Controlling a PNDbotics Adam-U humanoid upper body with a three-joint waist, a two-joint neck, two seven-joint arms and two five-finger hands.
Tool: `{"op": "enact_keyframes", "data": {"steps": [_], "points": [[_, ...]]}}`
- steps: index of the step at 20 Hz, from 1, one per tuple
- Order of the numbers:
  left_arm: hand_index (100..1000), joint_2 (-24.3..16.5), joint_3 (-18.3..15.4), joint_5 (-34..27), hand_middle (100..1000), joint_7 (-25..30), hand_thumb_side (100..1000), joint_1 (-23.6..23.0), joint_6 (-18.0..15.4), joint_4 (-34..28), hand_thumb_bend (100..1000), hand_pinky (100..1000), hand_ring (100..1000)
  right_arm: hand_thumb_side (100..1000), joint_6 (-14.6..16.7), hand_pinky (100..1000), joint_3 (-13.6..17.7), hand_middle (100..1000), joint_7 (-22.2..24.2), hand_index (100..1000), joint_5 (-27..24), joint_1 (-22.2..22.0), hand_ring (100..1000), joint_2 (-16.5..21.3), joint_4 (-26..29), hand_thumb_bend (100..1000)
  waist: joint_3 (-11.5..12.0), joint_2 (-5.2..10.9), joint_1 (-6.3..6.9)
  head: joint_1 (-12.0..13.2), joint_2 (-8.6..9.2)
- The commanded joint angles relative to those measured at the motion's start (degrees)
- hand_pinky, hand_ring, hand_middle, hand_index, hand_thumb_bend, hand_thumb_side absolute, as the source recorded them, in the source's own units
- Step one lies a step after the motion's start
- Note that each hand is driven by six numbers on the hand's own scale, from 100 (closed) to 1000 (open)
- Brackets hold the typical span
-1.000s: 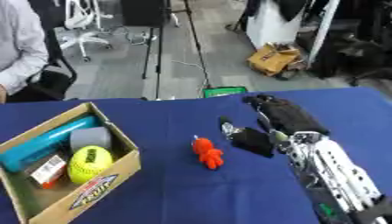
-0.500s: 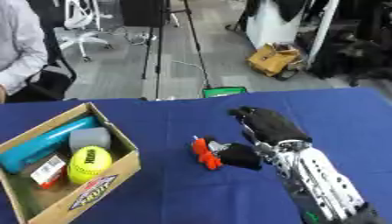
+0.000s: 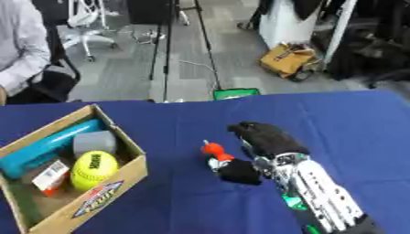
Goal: Pick up objects on the table and place them in the box.
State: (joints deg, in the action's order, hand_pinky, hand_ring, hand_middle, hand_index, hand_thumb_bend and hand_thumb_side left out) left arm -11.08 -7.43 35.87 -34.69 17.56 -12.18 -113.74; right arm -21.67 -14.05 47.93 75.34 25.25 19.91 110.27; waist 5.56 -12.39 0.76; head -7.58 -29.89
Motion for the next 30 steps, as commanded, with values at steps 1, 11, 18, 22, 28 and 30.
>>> {"op": "enact_keyframes", "data": {"steps": [1, 11, 18, 22, 28, 30], "points": [[821, -0.63, 0.23, -0.17, 876, 0.40, 833, 0.62, -0.05, -0.85, 100, 880, 804, 922, -3.49, 1000, -0.64, 917, 4.04, 1000, -0.08, 1.21, 977, 0.57, -0.42, 391, 0.28, 0.65, 0.08, -0.15, 0.51], [821, -0.46, 0.62, -0.45, 876, 0.81, 830, 0.72, -0.28, -0.85, 100, 879, 804, 921, -3.78, 1000, -2.23, 916, 4.04, 1000, 0.39, 2.70, 984, 1.50, -4.25, 389, 1.15, 0.36, 0.31, -1.21, 1.26], [821, -0.30, 0.82, -0.57, 876, 1.00, 820, 0.85, -0.43, -0.85, 100, 878, 805, 919, -4.79, 1000, -1.96, 915, 4.04, 1000, 0.86, 3.45, 985, 1.68, -6.10, 375, 1.55, 0.00, 0.57, -2.14, 1.70], [821, -0.28, 0.85, -0.52, 876, 1.05, 826, 0.94, -0.49, -0.85, 100, 878, 805, 924, -5.30, 1000, -1.53, 911, 3.89, 1000, 1.49, 3.67, 983, 1.79, -6.39, 392, 1.52, -0.26, 0.73, -2.49, 1.88], [821, -0.27, 0.94, -0.20, 876, 1.11, 825, 1.12, -0.59, -0.85, 100, 877, 805, 920, -6.41, 1000, -1.06, 904, 3.39, 1000, 2.79, 3.83, 985, 1.37, -7.12, 394, 1.40, -0.41, 0.86, -2.88, 2.23], [821, -0.24, 0.97, -0.19, 876, 1.13, 825, 1.14, -0.61, -0.85, 100, 877, 805, 913, -6.67, 1000, -0.94, 904, 3.40, 1000, 3.27, 3.88, 989, 1.36, -7.50, 394, 1.37, -0.47, 0.93, -2.95, 2.46]]}}
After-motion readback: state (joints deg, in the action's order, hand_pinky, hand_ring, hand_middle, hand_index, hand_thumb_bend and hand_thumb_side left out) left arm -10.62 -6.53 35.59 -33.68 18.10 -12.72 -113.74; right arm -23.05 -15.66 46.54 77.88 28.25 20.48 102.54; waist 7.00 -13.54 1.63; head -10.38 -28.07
